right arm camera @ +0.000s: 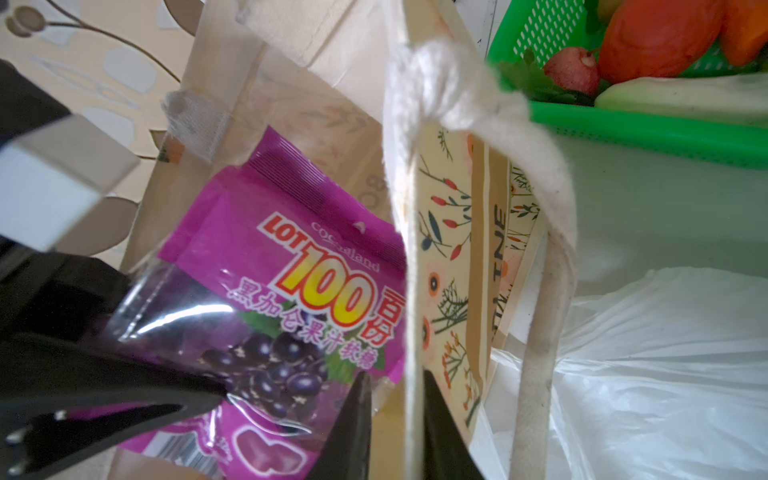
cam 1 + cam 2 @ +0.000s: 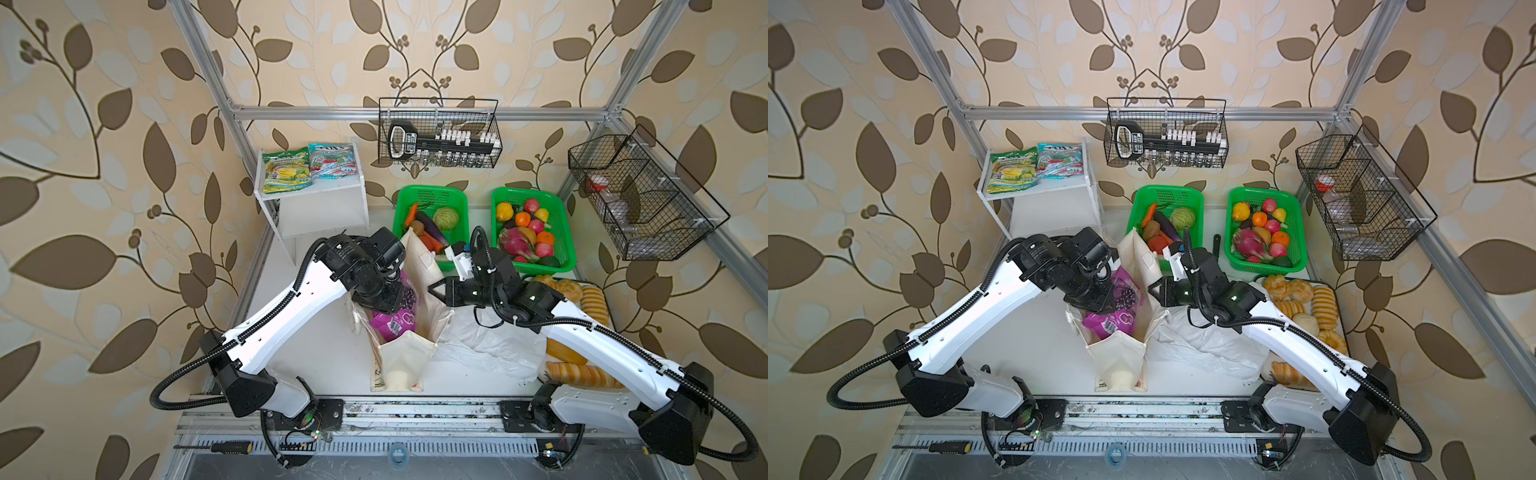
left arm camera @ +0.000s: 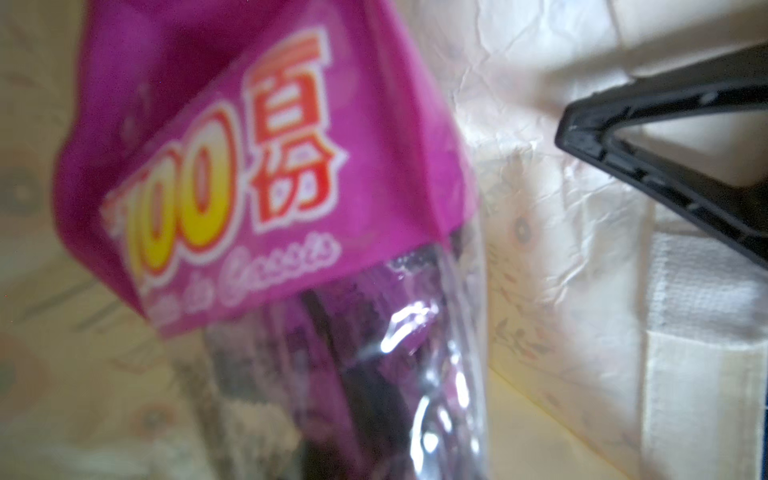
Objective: Place the mixed food into the grocery bags and tie them
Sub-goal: 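Lower the purple candy bag into the tote with the left gripper and release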
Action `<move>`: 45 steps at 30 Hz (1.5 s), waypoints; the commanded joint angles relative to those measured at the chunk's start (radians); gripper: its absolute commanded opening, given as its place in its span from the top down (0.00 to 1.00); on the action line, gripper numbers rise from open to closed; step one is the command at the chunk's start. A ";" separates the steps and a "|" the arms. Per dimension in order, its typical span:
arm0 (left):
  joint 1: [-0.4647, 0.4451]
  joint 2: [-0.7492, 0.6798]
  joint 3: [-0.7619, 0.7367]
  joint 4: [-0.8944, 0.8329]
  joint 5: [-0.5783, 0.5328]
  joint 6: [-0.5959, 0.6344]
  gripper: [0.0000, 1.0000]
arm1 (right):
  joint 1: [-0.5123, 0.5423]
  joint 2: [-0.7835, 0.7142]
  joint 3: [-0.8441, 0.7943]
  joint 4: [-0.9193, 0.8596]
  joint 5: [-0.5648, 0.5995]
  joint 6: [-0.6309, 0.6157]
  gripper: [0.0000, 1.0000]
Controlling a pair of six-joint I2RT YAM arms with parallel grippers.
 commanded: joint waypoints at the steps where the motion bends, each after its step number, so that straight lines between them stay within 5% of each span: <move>1: -0.029 -0.013 -0.017 0.068 0.074 -0.085 1.00 | 0.008 -0.018 0.011 0.026 -0.013 -0.005 0.81; 15: -0.032 0.079 -0.099 0.061 0.030 -0.100 1.00 | 0.011 -0.052 -0.017 0.045 0.010 0.002 0.88; 22: -0.035 0.098 -0.159 0.087 0.142 -0.031 0.92 | 0.012 -0.055 -0.025 0.043 0.021 0.002 0.88; 33: -0.035 0.154 -0.205 0.086 0.142 0.031 0.86 | 0.009 -0.055 -0.041 0.046 0.039 0.007 0.87; 45: -0.035 0.116 -0.137 0.047 0.131 0.074 0.60 | 0.002 -0.047 -0.040 0.050 0.047 0.009 0.87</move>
